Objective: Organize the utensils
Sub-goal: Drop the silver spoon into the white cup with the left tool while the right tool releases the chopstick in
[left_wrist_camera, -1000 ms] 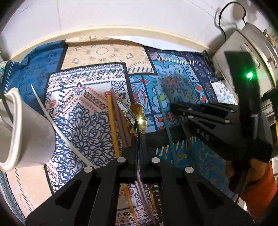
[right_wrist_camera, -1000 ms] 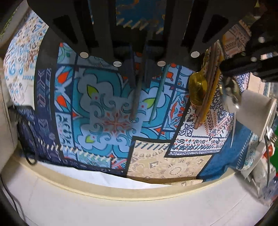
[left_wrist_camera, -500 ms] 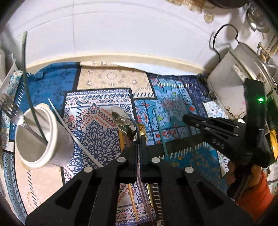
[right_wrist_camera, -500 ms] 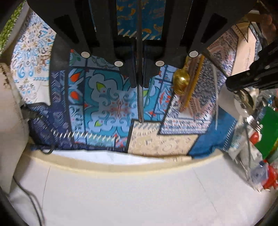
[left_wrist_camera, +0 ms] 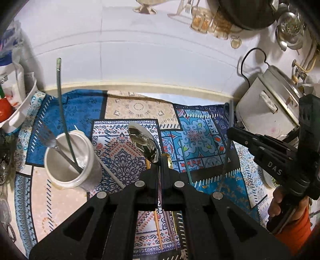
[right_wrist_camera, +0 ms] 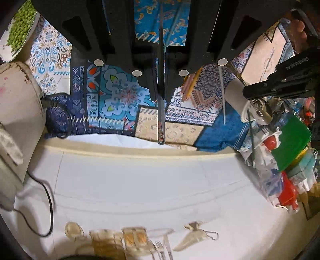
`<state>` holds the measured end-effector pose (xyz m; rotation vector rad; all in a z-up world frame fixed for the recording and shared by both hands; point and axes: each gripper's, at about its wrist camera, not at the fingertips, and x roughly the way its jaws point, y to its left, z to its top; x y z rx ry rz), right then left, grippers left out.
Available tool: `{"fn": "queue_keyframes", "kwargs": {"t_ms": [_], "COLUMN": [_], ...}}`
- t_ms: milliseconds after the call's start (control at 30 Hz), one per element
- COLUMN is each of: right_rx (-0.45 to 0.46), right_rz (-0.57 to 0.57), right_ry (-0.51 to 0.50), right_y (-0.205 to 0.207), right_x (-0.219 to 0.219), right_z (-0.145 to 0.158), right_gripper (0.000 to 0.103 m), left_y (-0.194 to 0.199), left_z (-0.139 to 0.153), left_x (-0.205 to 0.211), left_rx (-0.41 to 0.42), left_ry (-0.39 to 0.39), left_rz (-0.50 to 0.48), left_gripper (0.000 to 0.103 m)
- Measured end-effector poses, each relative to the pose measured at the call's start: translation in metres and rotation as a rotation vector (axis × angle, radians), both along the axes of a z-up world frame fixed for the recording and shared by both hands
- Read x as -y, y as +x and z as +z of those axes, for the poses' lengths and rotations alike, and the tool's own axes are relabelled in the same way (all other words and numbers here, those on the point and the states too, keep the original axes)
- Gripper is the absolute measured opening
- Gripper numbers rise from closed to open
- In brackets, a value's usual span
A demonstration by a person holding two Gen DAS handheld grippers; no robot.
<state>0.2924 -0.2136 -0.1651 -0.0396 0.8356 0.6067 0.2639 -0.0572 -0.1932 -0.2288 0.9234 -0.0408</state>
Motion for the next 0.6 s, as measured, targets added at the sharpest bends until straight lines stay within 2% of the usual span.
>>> {"fn": "queue_keyframes", "kwargs": {"t_ms": [600], "right_rx": [0.184], "right_rz": [0.119], "right_ry": [0.087], "right_y": [-0.033], "right_x": [-0.04], "right_z": [0.066], "right_gripper": [0.006], "left_y": [-0.036], "left_z": [0.047], "left_x": [-0.043], "left_rx": [0.122], "left_ry": [0.054], "left_rz": [0.101], "left_gripper": [0.0]}}
